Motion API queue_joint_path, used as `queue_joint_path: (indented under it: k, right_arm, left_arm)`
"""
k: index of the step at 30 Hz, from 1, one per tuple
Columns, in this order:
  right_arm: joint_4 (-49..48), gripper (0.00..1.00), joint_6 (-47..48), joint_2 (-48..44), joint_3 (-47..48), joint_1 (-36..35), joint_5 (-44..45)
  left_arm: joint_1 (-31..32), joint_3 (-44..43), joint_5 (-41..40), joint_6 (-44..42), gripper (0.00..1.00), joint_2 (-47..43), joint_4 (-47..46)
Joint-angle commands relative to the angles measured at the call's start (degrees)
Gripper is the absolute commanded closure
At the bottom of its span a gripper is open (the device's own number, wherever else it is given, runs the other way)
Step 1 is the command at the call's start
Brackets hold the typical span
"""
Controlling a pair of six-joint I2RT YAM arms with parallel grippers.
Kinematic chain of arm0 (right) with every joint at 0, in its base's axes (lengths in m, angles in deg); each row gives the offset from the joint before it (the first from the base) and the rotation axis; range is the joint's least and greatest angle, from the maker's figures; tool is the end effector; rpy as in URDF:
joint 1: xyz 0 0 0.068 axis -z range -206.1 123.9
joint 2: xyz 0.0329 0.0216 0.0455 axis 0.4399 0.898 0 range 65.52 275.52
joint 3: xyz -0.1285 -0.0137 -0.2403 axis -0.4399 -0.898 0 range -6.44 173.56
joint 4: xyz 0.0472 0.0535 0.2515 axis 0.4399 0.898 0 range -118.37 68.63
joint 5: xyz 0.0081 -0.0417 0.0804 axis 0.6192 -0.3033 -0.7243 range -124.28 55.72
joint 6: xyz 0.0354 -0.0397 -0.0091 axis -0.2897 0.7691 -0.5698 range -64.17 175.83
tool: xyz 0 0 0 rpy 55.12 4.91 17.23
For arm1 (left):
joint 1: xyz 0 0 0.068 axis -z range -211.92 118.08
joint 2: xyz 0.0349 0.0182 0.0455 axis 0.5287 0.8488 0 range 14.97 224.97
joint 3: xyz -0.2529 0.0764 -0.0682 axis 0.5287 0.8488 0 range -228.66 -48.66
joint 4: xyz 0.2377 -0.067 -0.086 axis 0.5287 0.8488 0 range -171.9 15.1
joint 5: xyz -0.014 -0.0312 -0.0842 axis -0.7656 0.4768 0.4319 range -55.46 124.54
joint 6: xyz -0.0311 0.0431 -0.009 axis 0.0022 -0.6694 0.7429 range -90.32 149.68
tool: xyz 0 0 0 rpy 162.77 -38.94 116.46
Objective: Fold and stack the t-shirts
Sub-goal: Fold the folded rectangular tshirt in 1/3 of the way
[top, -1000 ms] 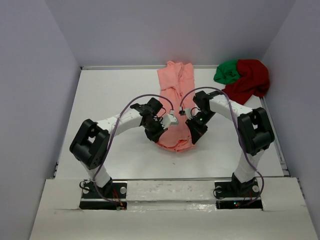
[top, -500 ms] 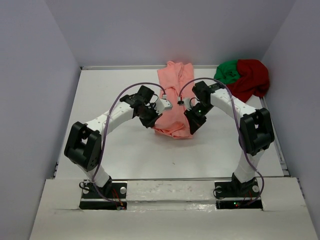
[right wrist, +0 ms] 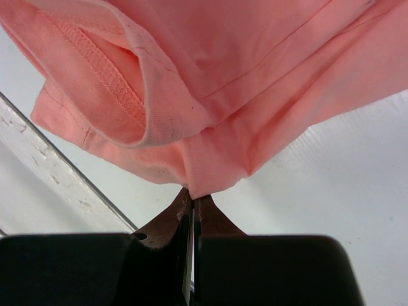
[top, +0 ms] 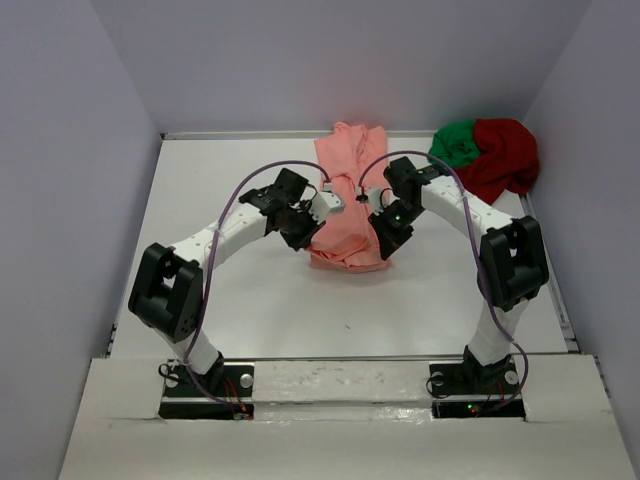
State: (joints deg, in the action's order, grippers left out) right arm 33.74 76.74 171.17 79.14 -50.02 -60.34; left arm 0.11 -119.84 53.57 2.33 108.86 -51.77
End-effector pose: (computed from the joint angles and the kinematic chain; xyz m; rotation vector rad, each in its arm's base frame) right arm 0.3194 0.1587 0.2350 -1.1647 2.7013 0.6857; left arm 0.2924 -0.1967 0.2519 1.3454 2.0787 -0.4480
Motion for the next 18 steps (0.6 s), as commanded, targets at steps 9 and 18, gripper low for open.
queue_joint_path:
  k: [9, 18]
  right_arm:
    - [-5.77, 1.00, -4.11, 1.05, 7.31, 2.48, 5.85]
    - [-7.35, 1.00, -5.00, 4.39, 14.43, 6.78, 9.10]
  left_arm:
    - [-1.88, -9.24, 4.45, 3.79, 1.00, 4.11, -4.28]
    - [-4.43, -15.03, 3.30, 5.20, 1.00, 9.29, -5.17]
